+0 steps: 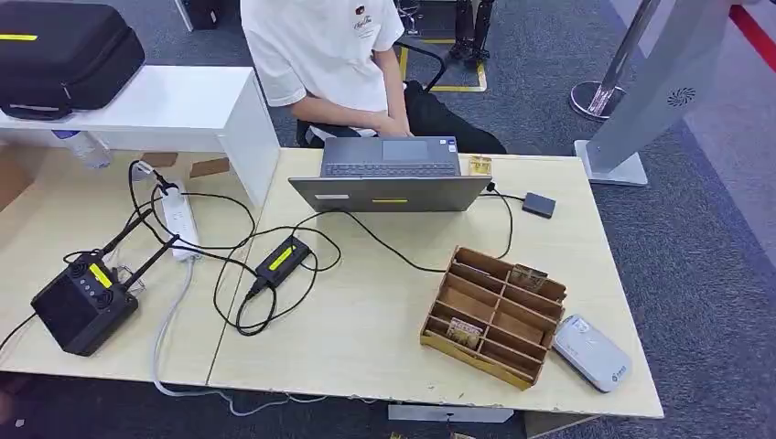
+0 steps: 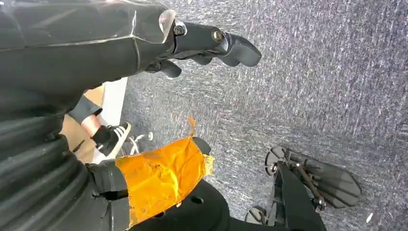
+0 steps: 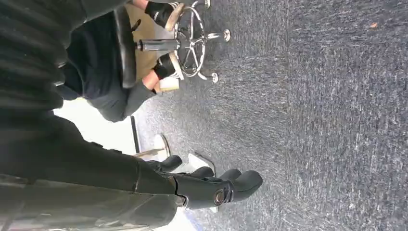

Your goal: Pass the card to the sensor for recognition and then transmit it.

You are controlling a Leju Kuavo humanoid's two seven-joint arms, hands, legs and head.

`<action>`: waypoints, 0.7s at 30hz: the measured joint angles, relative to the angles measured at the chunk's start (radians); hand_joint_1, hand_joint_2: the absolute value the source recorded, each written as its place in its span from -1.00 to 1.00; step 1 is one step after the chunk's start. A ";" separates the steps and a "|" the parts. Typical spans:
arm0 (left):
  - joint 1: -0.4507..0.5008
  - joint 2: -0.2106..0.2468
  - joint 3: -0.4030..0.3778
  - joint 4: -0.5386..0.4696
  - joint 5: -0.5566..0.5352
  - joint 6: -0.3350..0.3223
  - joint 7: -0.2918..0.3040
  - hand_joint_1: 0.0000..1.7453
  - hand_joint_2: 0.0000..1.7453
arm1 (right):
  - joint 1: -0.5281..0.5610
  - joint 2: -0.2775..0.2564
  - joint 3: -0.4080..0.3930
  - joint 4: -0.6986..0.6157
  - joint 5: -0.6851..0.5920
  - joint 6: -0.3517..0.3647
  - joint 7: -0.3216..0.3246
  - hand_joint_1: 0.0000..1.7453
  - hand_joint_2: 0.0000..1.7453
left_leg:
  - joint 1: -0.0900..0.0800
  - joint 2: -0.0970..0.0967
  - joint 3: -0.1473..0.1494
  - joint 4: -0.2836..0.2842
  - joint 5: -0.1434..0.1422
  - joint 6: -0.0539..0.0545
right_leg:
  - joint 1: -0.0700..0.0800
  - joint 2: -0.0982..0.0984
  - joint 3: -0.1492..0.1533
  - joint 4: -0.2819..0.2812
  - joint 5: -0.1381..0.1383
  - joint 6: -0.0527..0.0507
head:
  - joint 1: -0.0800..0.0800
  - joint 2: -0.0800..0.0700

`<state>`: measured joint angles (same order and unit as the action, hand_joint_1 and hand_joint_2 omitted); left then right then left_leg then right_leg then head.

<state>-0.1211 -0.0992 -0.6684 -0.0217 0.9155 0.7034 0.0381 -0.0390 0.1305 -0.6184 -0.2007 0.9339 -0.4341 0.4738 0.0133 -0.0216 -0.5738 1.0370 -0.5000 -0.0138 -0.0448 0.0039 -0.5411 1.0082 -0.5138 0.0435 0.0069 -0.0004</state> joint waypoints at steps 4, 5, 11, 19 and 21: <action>0.000 0.007 -0.013 0.001 0.002 0.000 0.001 -1.00 1.00 | 0.000 0.000 0.000 0.000 0.000 -0.006 -0.003 -1.00 1.00 | 0.000 0.000 0.000 0.000 0.000 0.000 | 0.000 0.000 0.000 0.000 0.000 0.000 | 0.000 0.000; 0.000 0.009 -0.016 0.002 0.002 0.000 0.001 -1.00 1.00 | 0.000 0.000 -0.001 0.000 0.000 -0.008 -0.003 -1.00 1.00 | 0.000 0.000 0.000 0.000 0.000 0.000 | 0.000 0.000 0.000 0.000 0.000 0.000 | 0.000 0.000; 0.008 -0.027 -0.040 -0.024 -0.004 -0.048 -0.005 -1.00 1.00 | 0.000 0.000 0.001 0.000 -0.037 0.061 -0.088 -1.00 1.00 | 0.000 0.000 0.000 0.000 0.000 0.000 | 0.000 0.000 0.000 0.000 0.000 0.000 | 0.000 0.000; 0.019 -0.027 -0.057 -0.076 -0.003 -0.135 0.000 -1.00 1.00 | 0.000 0.001 0.008 0.001 -0.050 0.180 -0.219 -1.00 1.00 | 0.000 0.000 0.000 0.000 0.000 0.000 | 0.000 0.000 0.000 0.000 0.000 0.000 | 0.000 0.000; 0.021 -0.029 -0.057 -0.080 0.009 -0.116 -0.002 -1.00 1.00 | 0.001 0.001 0.008 0.001 -0.054 0.175 -0.216 -1.00 1.00 | 0.000 0.000 0.000 0.000 0.000 0.000 | 0.000 0.000 0.000 0.000 0.000 0.000 | 0.000 0.000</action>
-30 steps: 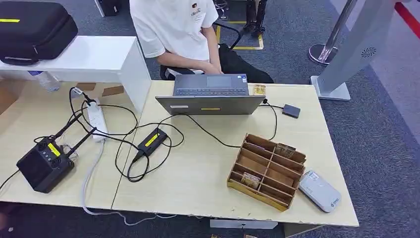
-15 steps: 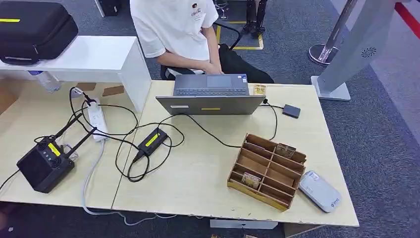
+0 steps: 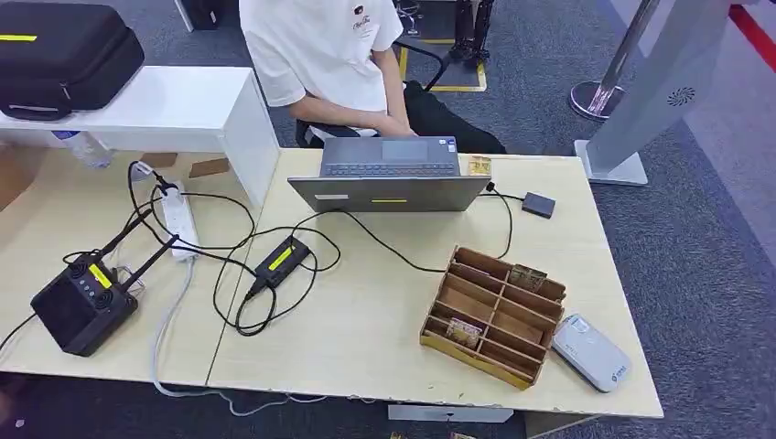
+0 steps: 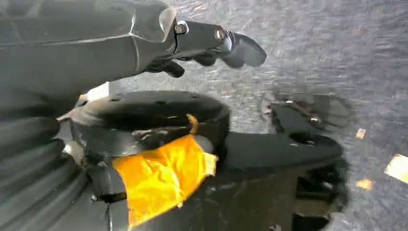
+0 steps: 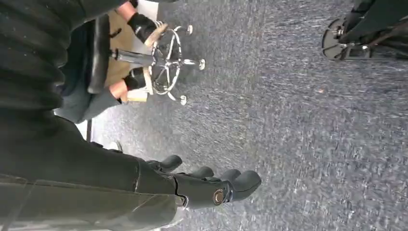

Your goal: Pass the card to the sensor for recognition and then transmit it.

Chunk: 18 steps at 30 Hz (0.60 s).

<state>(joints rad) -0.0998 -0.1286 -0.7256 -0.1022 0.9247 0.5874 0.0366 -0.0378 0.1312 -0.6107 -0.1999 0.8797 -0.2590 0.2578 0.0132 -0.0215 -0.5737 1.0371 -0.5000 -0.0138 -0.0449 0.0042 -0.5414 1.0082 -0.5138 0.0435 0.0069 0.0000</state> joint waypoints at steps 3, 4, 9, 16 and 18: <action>-0.001 -0.003 0.000 -0.002 0.023 0.064 -0.021 -1.00 1.00 | 0.000 0.000 0.000 0.000 0.004 -0.034 0.026 -1.00 1.00 | 0.000 0.000 0.000 0.000 0.000 0.000 | 0.000 0.000 0.000 0.000 0.000 0.000 | 0.000 0.000; -0.003 -0.006 0.000 0.003 0.035 0.089 -0.040 -1.00 1.00 | 0.000 0.000 0.000 0.000 0.006 -0.057 0.040 -1.00 1.00 | 0.000 0.000 0.000 0.000 0.000 0.000 | 0.000 0.000 0.000 0.000 0.000 0.000 | 0.000 0.000; 0.004 0.060 0.000 0.050 0.091 0.110 -0.121 -1.00 1.00 | 0.000 0.000 -0.001 0.000 0.037 -0.189 0.122 -1.00 1.00 | 0.001 0.001 0.000 0.000 0.000 -0.001 | 0.001 0.001 0.000 0.000 0.000 0.000 | 0.000 0.000; 0.023 0.162 0.001 0.075 0.056 0.118 -0.129 -1.00 1.00 | -0.001 0.003 0.000 -0.001 0.088 -0.216 0.156 -1.00 1.00 | 0.004 0.001 0.000 0.000 -0.001 -0.002 | 0.003 0.001 -0.001 0.000 -0.001 -0.002 | 0.000 0.000; 0.018 0.152 0.001 0.076 0.055 0.117 -0.139 -1.00 1.00 | -0.003 0.003 -0.002 -0.001 0.075 -0.199 0.147 -1.00 1.00 | 0.004 0.001 0.000 0.000 -0.001 -0.002 | 0.003 0.001 -0.001 0.000 -0.001 -0.002 | 0.000 0.000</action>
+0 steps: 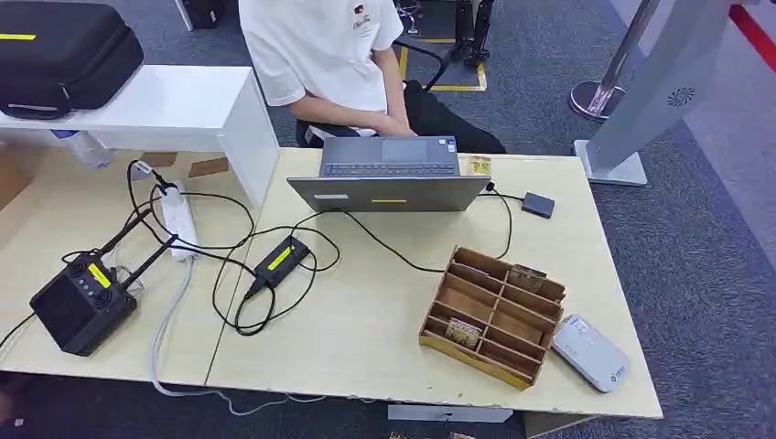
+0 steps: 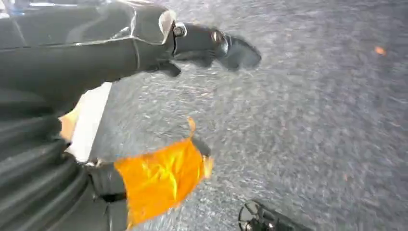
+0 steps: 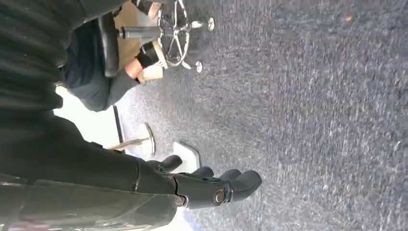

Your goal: Pass the card to the sensor for recognition and then transmit it.

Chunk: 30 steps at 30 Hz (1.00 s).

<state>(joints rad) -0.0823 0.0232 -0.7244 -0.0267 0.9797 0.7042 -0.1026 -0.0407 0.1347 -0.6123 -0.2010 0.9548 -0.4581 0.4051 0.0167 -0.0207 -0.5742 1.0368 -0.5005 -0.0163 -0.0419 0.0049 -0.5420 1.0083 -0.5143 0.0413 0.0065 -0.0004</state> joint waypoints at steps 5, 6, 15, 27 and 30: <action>-0.019 -0.078 -0.011 0.000 0.030 -0.001 0.033 -1.00 1.00 | 0.000 0.003 -0.015 0.000 0.004 0.030 0.002 -1.00 1.00 | -0.002 0.000 0.000 0.001 0.000 0.000 | -0.002 0.000 0.001 -0.001 0.001 0.001 | 0.001 0.000; -0.022 -0.093 -0.013 0.000 0.033 -0.001 0.038 -1.00 1.00 | 0.000 0.003 -0.016 0.000 0.005 0.031 0.002 -1.00 -1.00 | -0.003 0.000 0.000 0.002 0.000 0.000 | -0.002 0.000 0.001 -0.001 0.001 0.001 | 0.000 0.000; -0.034 -0.151 -0.035 0.000 0.046 -0.001 0.060 -1.00 -1.00 | 0.000 0.003 -0.017 0.000 0.017 0.041 0.006 -1.00 -1.00 | -0.002 0.000 0.000 0.001 0.000 0.000 | -0.001 0.000 0.000 -0.001 0.001 0.001 | 0.000 0.000; -0.042 -0.173 -0.051 0.000 0.061 -0.001 0.057 -1.00 1.00 | 0.001 0.003 -0.021 0.000 0.014 0.049 -0.006 -1.00 1.00 | -0.001 0.000 0.000 0.001 0.000 0.000 | -0.001 0.000 0.000 -0.001 0.001 0.001 | 0.001 0.000; -0.038 -0.174 -0.047 -0.001 0.030 -0.022 0.057 -1.00 1.00 | 0.007 0.003 -0.011 -0.005 -0.024 0.064 -0.022 -1.00 1.00 | -0.001 0.000 0.000 0.001 0.000 0.000 | -0.001 0.000 0.001 -0.001 0.001 0.001 | 0.000 0.000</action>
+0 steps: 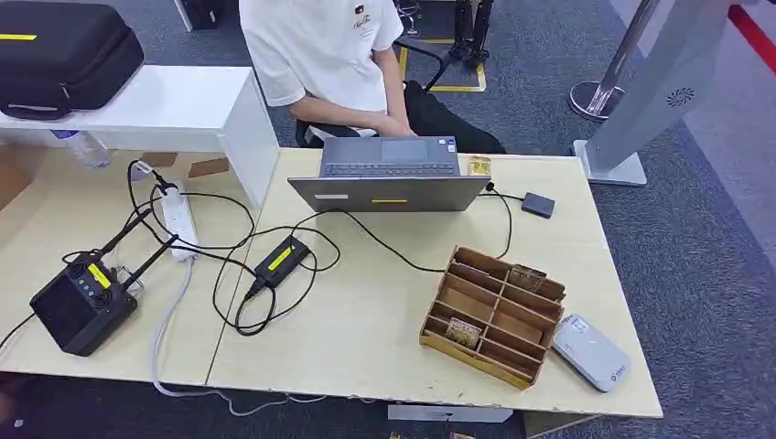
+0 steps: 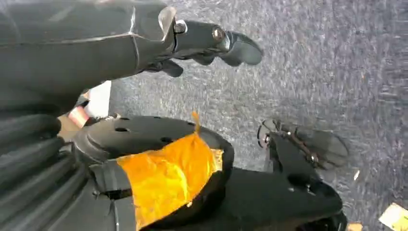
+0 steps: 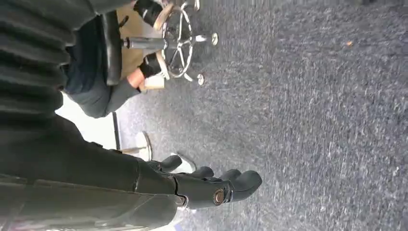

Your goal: Pass the card to the sensor for recognition and then transmit it.

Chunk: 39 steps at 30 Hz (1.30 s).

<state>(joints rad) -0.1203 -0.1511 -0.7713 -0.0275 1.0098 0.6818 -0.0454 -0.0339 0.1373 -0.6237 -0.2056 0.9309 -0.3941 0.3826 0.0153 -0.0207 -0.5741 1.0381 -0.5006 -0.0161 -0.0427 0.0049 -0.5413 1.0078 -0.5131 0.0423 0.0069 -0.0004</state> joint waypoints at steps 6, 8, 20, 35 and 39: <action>0.017 0.005 0.055 -0.016 -0.115 -0.075 0.002 -1.00 1.00 | 0.020 -0.005 0.049 -0.017 -0.109 0.044 -0.044 -1.00 -1.00 | 0.000 0.000 0.000 0.000 0.000 0.000 | 0.000 0.000 0.000 0.000 0.000 0.000 | 0.000 0.000; 0.024 0.010 0.081 -0.027 -0.155 -0.101 0.003 -1.00 1.00 | 0.025 -0.009 0.070 -0.024 -0.145 0.060 -0.059 -1.00 -1.00 | 0.000 0.000 0.000 0.000 0.000 0.000 | 0.000 0.000 0.000 0.000 0.000 0.000 | 0.000 0.000; 0.088 0.040 0.262 -0.107 -0.398 -0.268 0.013 -1.00 1.00 | 0.067 -0.040 0.212 -0.065 -0.369 0.154 -0.151 -1.00 -1.00 | 0.000 0.000 0.000 0.000 0.000 0.000 | 0.000 0.000 0.000 0.000 0.000 0.000 | 0.000 0.000; 0.174 0.092 0.501 -0.221 -0.701 -0.470 0.026 -1.00 -1.00 | 0.122 -0.081 0.401 -0.121 -0.648 0.272 -0.265 -1.00 -1.00 | 0.000 0.000 0.000 0.000 -0.001 -0.001 | 0.000 0.000 0.000 0.000 0.000 0.000 | 0.000 0.000; 0.199 0.106 0.563 -0.250 -0.781 -0.524 0.032 1.00 -1.00 | 0.136 -0.092 0.451 -0.135 -0.721 0.303 -0.295 1.00 -1.00 | 0.000 0.000 0.000 0.000 -0.001 -0.001 | 0.000 0.000 -0.001 0.000 -0.001 -0.001 | 0.000 0.000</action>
<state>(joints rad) 0.0788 -0.0454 -0.2086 -0.2774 0.2284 0.1579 -0.0134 0.1024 0.0454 -0.1731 -0.3403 0.2097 -0.0915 0.0877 0.0154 -0.0204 -0.5743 1.0378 -0.5014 -0.0171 -0.0427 0.0050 -0.5419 1.0077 -0.5138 0.0417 0.0073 -0.0004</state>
